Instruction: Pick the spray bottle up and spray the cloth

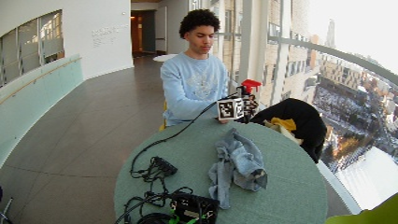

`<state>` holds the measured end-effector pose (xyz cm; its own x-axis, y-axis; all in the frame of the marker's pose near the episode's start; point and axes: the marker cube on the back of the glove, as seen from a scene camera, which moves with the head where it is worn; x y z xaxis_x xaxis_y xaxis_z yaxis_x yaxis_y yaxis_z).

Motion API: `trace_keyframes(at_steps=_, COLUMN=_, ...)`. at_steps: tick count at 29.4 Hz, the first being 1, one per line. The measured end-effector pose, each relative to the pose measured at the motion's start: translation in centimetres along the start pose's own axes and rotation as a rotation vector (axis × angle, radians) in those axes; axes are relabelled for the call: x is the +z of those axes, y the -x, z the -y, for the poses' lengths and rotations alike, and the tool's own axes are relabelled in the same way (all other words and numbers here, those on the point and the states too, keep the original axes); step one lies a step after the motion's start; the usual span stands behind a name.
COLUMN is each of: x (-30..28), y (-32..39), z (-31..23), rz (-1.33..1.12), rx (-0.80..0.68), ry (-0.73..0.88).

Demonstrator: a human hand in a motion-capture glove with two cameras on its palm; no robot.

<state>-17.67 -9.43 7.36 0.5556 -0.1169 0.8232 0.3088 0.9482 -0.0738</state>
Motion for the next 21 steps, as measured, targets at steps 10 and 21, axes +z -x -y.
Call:
trace_keyframes(at_steps=10, x=4.6, y=-2.9, z=0.6, rz=0.025, rx=-0.01, ry=0.024)
trace_keyframes(at_steps=21, x=7.0, y=-5.4, z=0.1, rz=0.026, rx=-0.007, ry=0.039)
